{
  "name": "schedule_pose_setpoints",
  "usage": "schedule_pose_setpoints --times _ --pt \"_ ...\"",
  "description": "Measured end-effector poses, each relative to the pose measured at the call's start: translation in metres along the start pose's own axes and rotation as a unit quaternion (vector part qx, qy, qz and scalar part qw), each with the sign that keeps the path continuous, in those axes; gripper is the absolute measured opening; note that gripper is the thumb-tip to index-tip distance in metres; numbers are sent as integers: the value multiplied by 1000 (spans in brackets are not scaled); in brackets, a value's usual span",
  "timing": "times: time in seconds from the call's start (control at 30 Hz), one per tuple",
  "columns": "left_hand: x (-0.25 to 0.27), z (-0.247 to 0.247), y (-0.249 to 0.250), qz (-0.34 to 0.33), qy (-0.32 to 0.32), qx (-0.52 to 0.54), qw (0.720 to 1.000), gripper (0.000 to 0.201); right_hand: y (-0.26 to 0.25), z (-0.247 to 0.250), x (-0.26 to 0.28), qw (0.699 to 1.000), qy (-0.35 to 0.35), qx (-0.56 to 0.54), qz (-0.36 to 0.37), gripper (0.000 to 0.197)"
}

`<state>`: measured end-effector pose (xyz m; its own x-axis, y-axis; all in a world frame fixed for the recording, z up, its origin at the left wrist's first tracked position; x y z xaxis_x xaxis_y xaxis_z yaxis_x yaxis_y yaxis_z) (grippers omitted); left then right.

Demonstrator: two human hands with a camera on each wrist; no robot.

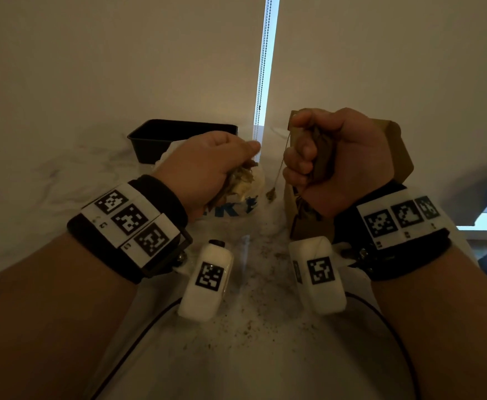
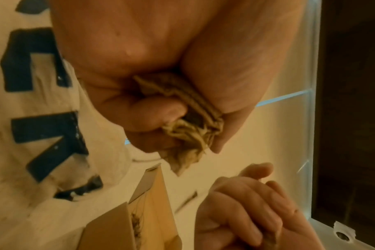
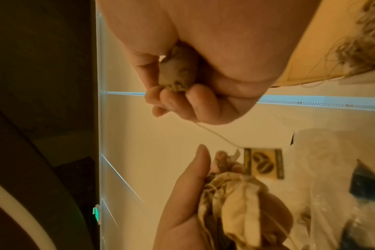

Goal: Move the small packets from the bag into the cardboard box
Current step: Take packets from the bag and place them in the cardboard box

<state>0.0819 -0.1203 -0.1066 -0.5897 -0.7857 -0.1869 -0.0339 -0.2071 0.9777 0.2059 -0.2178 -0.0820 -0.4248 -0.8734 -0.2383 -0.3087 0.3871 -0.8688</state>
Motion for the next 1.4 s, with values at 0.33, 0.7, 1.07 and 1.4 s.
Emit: schedule_pose_setpoints --times 0.33,0.7,1.07,1.4 --pt "12 -18 4 -14 -98 -89 991 19 -2 -2 -1 999 -9 -36 6 21" --pt "7 -15 -1 -40 -64 -179 981 11 -2 -2 0 998 -16 -55 -12 24" --pt "-2 13 5 -72 68 -186 977 15 -1 -1 0 996 -43 -73 -4 39" --pt "-5 23 9 -88 93 -174 976 15 0 0 -1 997 -53 -52 12 32"
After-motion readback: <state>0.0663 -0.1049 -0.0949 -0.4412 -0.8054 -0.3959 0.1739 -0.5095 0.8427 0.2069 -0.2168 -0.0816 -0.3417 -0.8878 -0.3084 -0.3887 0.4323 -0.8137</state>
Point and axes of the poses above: each hand's wrist, its own x-axis away from the middle knuckle, its own z-axis out of the back of the hand, y = z × x, the point moved 5 cm from there along -x, towards the middle knuckle, and after that the axes turned 3 degrees about y, right-handed, at the moved point
